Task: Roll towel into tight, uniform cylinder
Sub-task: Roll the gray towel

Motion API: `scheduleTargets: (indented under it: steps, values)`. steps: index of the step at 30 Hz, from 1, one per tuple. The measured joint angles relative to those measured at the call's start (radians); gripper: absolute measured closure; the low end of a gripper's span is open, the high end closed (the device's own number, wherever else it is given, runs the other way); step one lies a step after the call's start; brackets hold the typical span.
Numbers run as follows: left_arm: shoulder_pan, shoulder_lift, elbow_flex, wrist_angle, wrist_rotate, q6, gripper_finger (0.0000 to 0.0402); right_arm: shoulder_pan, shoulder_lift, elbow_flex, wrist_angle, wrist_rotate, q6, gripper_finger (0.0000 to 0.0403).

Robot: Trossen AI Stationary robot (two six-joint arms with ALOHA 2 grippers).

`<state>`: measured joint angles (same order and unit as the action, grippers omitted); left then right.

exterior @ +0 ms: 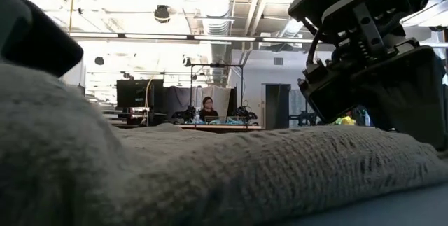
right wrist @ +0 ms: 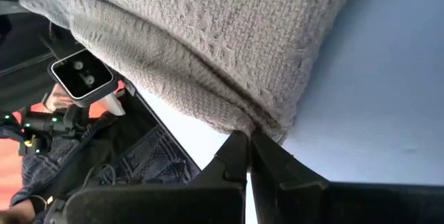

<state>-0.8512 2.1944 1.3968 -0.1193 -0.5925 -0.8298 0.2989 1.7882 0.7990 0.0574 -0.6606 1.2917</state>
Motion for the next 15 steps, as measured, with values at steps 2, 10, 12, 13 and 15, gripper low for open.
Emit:
scheduleTargets:
  steps: [2, 10, 12, 13, 15]
  values:
    - [0.004, -0.014, 0.000, -0.034, 0.025, 0.000, 0.0328, -0.003, 0.000, 0.000, -0.001, 0.000, 0.003, 0.0379]
    - [-0.004, -0.167, -0.002, -0.246, 0.020, -0.054, 0.0259, -0.035, 0.000, -0.001, -0.011, 0.000, 0.021, 0.0379]
    - [-0.012, -0.204, -0.002, -0.232, -0.027, -0.024, 0.0253, -0.042, 0.000, -0.001, -0.010, 0.000, 0.021, 0.0379]
    - [-0.014, -0.214, -0.001, -0.209, -0.054, -0.005, 0.0252, -0.046, 0.000, -0.001, -0.010, 0.000, 0.020, 0.0379]
    - [-0.015, -0.217, -0.002, -0.104, -0.110, 0.064, 0.0251, -0.052, 0.000, -0.001, -0.009, 0.000, 0.017, 0.0379]
